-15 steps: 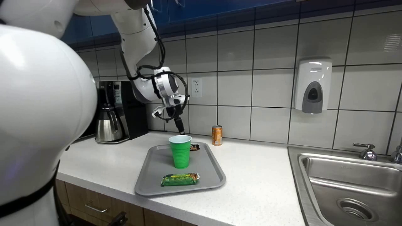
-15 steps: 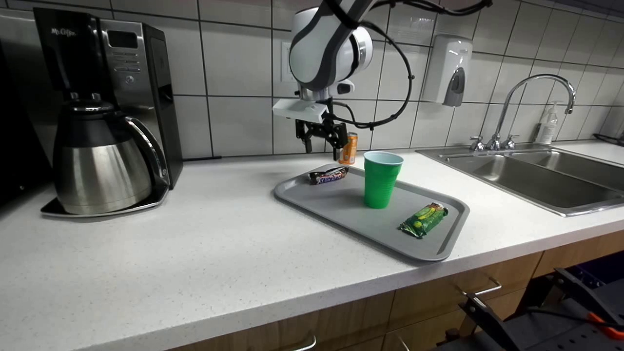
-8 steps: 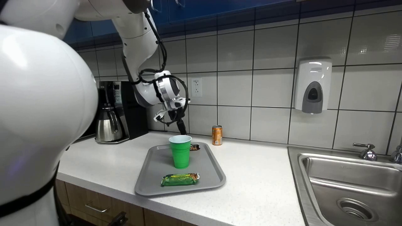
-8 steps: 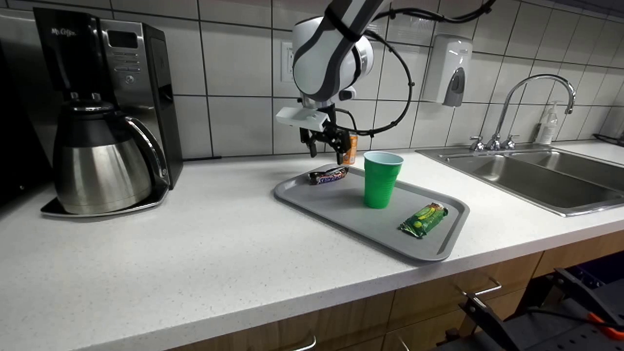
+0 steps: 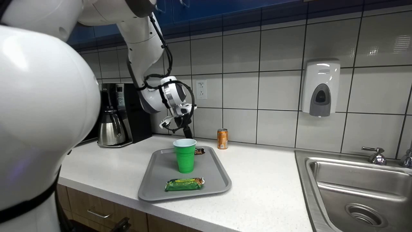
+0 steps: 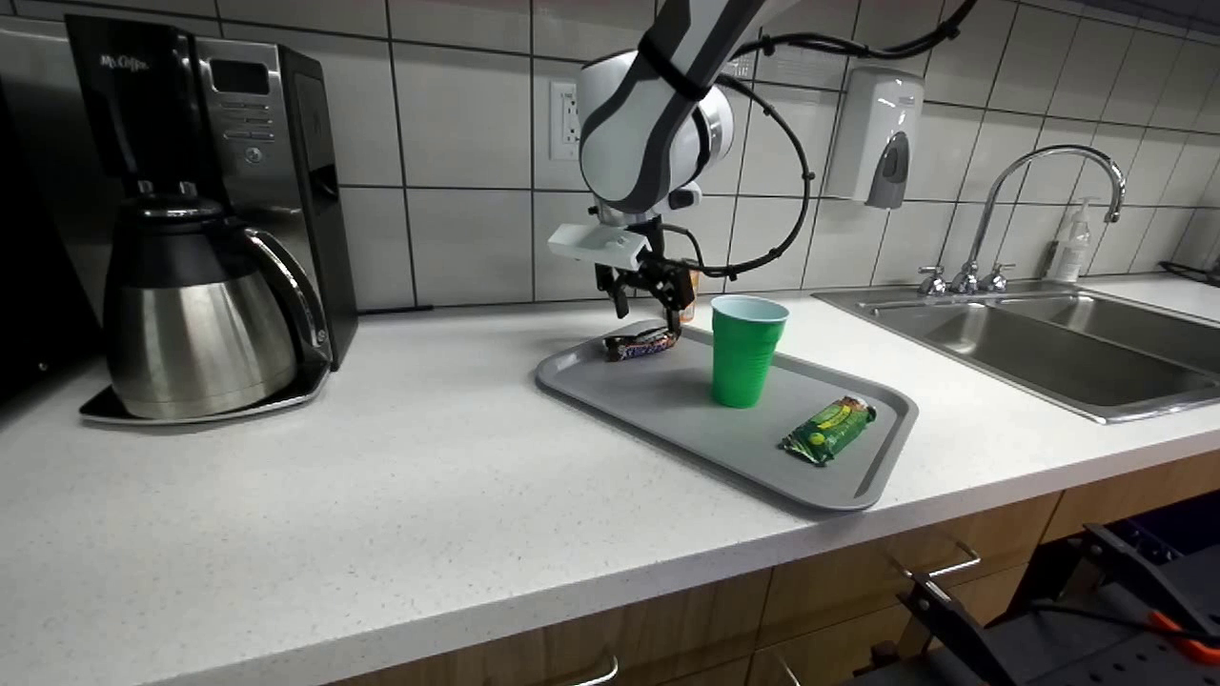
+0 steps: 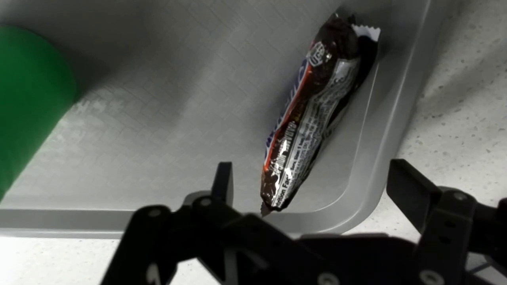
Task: Remove the chocolate bars from the tray
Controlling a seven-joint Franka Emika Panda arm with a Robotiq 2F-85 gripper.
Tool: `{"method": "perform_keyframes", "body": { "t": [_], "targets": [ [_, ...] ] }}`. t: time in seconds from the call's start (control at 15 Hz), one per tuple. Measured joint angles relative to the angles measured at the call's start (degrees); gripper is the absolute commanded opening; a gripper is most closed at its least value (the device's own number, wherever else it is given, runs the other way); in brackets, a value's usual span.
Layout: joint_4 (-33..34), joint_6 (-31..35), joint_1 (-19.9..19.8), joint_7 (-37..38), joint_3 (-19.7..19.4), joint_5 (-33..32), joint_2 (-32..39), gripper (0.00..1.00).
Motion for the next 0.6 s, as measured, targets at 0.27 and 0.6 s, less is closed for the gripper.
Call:
{"method": "perform_keyframes", "body": {
  "t": [0.27, 0.6],
  "targets": [
    [0.00, 0.03, 0.00, 0.00, -0.07, 0.00, 0.75, 1.00],
    [0.00, 0.06, 0.00, 0.00, -0.19, 0.00, 1.79, 1.00]
  ]
}}
